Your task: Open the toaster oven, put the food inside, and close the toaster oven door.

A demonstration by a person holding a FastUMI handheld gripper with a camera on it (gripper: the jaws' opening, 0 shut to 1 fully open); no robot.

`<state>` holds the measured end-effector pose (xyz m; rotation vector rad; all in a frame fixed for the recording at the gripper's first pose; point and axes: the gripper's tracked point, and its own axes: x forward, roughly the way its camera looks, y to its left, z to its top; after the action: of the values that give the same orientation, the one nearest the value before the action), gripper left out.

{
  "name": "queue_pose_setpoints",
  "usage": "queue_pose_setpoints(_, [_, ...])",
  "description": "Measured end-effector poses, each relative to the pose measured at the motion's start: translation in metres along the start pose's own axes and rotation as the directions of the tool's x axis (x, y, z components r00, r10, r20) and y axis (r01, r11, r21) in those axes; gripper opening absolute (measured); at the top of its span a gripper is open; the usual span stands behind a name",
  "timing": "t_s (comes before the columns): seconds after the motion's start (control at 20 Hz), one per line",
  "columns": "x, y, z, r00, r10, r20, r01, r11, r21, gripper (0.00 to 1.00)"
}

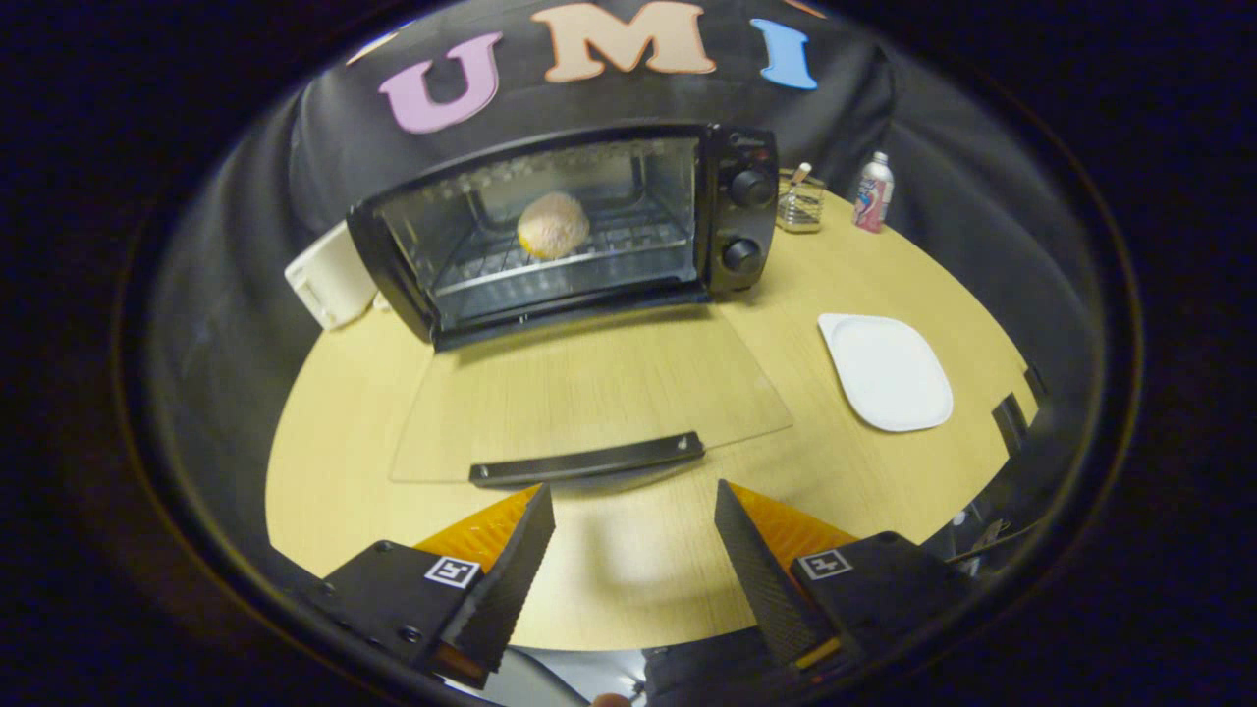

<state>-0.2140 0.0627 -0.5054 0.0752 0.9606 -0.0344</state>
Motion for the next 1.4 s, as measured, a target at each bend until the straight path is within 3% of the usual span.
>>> queue_pose_setpoints(0.35, [0.032, 0.001, -0.018, 0.998, -0.025, -0.055, 0.022, 0.998, -0.067, 1.0])
queue_pose_setpoints(0.8, [0.024, 0.003, 0.002, 1.0, -0.021, 0.015, 0.022, 0.996, -0.082, 1.0])
queue_pose_setpoints(1.1, [-0.009, 0.017, 0.05, 0.989, 0.022, 0.149, -0.012, 0.998, -0.063, 1.0])
queue_pose_setpoints(1.4, [-0.01, 0.026, 0.135, 0.956, 0.054, 0.29, -0.038, 0.998, -0.058, 1.0])
